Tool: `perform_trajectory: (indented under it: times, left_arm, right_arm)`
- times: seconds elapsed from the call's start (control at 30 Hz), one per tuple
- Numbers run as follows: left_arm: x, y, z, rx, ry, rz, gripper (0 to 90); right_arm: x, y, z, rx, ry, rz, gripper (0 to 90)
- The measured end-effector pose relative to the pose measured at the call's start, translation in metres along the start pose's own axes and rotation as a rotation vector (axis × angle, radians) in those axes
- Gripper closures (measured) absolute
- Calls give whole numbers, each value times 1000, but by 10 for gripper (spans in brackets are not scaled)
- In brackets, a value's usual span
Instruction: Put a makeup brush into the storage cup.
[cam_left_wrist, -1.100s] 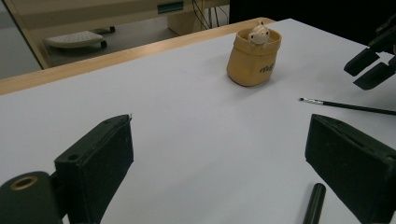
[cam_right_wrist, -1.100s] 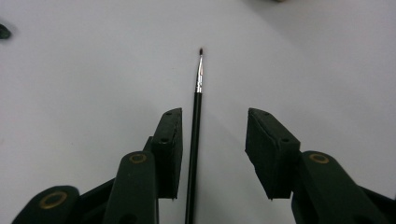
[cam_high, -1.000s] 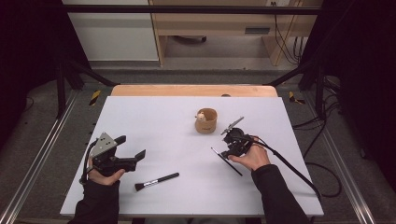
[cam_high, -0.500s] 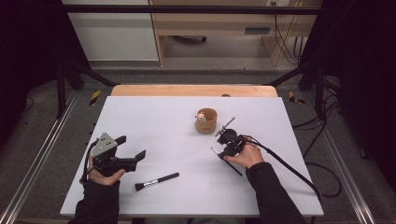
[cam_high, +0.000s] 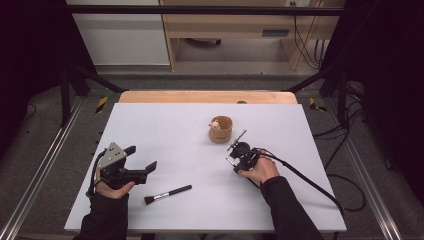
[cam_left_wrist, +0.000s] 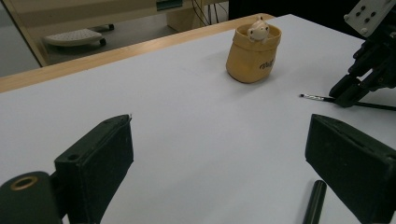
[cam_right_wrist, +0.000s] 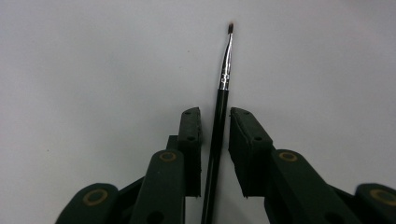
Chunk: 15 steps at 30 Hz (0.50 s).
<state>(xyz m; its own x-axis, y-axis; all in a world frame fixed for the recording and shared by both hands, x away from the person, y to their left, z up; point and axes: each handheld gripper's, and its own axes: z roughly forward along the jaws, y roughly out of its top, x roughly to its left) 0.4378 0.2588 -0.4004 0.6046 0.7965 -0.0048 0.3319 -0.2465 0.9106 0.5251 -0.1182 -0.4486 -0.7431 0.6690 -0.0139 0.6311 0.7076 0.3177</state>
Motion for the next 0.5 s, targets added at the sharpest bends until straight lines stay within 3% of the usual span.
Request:
perform_trajectory:
  times: [0.5]
  left_arm:
    - [-1,0,1,3,-2,0,70]
  right_arm:
    - [4,0,0,10,-1,22,834]
